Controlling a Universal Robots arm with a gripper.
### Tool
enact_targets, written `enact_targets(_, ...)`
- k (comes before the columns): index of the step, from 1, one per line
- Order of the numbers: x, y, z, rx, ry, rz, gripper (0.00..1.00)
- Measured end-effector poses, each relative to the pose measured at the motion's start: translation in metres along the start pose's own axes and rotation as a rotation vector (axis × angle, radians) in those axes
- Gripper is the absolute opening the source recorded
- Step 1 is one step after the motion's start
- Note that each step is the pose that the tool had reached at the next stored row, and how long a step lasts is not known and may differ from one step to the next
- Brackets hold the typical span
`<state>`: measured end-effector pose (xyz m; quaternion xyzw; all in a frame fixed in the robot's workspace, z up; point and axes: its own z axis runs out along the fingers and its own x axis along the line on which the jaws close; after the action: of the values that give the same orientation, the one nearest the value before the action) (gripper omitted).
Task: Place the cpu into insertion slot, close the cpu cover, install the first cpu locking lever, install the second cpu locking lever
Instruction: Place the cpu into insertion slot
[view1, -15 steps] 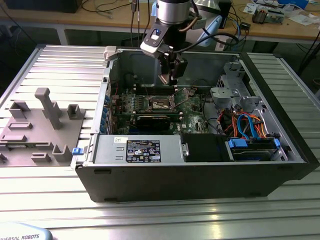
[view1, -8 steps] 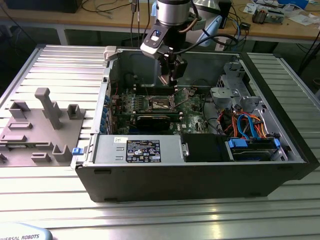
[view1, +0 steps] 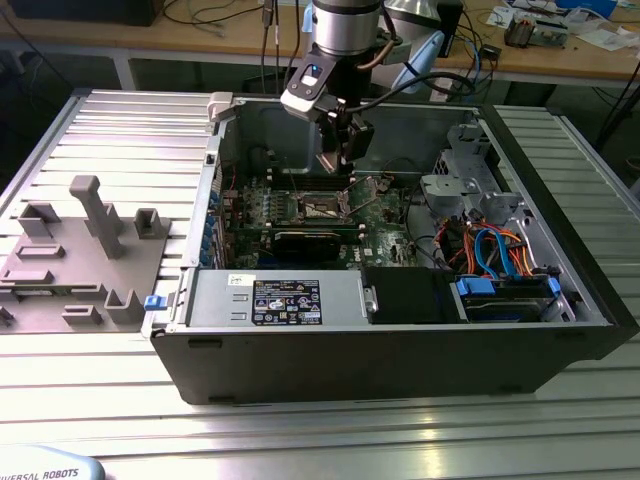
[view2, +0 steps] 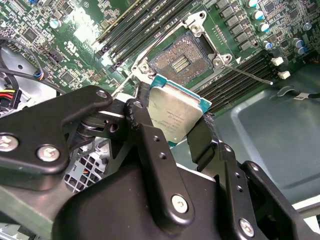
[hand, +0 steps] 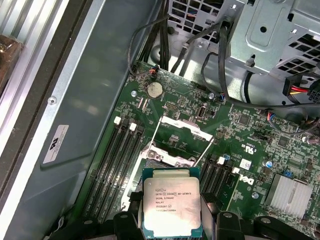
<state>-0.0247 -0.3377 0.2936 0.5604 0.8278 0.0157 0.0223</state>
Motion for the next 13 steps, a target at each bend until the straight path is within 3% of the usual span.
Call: enact_targets(13, 0.0001, -0.0003, 0.0032, 0.0, 0.0, 0.0, 0.54)
